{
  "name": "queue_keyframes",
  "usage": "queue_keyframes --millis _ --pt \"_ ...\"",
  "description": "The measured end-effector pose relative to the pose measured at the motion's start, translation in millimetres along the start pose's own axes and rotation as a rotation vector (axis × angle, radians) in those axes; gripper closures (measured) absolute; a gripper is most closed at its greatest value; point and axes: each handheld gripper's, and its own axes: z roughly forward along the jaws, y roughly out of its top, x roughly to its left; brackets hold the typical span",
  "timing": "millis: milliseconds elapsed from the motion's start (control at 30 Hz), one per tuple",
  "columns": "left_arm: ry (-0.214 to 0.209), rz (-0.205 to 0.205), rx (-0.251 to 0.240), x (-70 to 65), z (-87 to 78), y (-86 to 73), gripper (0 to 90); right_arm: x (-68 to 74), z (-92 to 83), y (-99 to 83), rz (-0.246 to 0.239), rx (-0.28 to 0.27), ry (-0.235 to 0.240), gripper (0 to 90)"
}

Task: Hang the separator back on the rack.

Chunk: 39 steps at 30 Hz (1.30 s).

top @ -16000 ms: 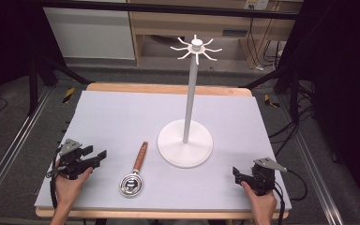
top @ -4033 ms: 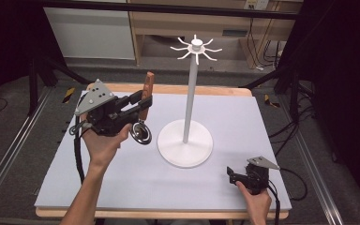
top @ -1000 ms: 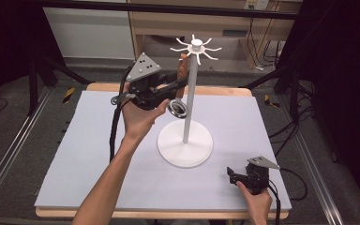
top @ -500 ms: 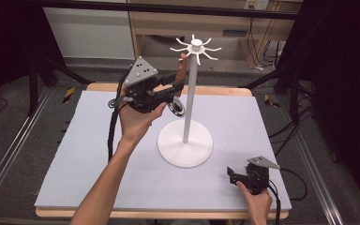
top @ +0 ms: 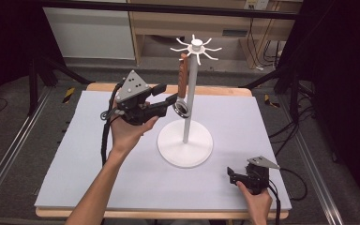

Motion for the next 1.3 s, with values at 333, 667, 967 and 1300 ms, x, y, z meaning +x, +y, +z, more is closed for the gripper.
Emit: queue_keyframes --millis 333,667,967,1300 --pt "0.001 0.001 0.049 3.3 -17.3 -34.9 43.2 -0.9 -0.2 -0.4 -0.001 0.002 -0.003 8.8" --pt "0.027 -0.005 0.124 11.0 -32.1 -72.9 38.1 -1.9 0.0 -0.8 -0.002 0.002 -0.007 8.7" --pt "0.043 -0.024 0.173 17.1 -47.0 -109.1 35.4 -2.1 -0.2 -1.1 0.002 0.005 -0.009 8.8" --pt "0.091 -0.086 0.211 29.7 -60.7 -153.6 35.2 -2.7 -0.4 -1.8 0.004 0.006 -0.007 8.6"
